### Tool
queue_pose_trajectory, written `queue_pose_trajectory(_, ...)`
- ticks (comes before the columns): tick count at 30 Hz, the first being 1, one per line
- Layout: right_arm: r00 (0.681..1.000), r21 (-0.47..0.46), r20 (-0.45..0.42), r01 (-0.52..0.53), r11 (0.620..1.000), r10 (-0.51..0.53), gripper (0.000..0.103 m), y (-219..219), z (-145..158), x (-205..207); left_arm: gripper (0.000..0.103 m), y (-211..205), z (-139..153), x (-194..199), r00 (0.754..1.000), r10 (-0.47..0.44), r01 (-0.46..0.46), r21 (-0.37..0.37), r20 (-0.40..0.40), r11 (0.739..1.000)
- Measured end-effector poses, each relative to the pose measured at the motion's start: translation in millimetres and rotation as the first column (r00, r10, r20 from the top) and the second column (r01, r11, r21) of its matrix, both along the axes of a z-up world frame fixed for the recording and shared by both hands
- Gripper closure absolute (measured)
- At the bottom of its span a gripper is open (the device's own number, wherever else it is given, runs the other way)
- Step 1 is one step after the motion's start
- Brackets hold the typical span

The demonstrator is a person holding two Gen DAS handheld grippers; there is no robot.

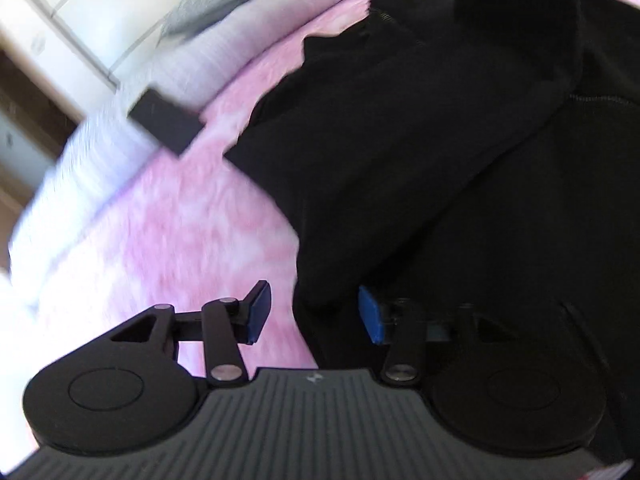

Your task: Fold clothes

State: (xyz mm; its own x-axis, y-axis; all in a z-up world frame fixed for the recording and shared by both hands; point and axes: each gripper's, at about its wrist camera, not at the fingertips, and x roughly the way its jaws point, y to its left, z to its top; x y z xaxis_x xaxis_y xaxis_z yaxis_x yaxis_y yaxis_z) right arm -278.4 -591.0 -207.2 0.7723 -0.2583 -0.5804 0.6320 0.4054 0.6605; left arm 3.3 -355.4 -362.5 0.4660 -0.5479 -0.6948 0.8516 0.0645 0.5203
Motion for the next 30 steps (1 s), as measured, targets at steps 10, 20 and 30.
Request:
queue_pose_trajectory(10, 0.982, -0.075, 0.161, -0.087, 0.993, 0.098, 0.091, 8.0, 35.4, 21.0, 0.084, 11.7, 20.2, 28.1, 0.963, 0.247, -0.257, -0.1, -0.103, 0.961)
queue_pose_trajectory(20, 0.97, 0.09, -0.214, 0.137, 0.987, -0.115, 0.091, 2.9, -93.4, -70.0, 0.083, 13.8, 12.1, 33.6, 0.943, 0.279, -0.294, -0.062, -0.181, 0.954)
queue_pose_trajectory(30, 0.966, 0.06, -0.245, 0.099, 0.993, -0.082, 0.091, -2.0, -101.0, -77.2, 0.08, 47.2, 54.7, 27.3, 0.944, 0.101, -0.14, -0.105, -0.313, 0.985)
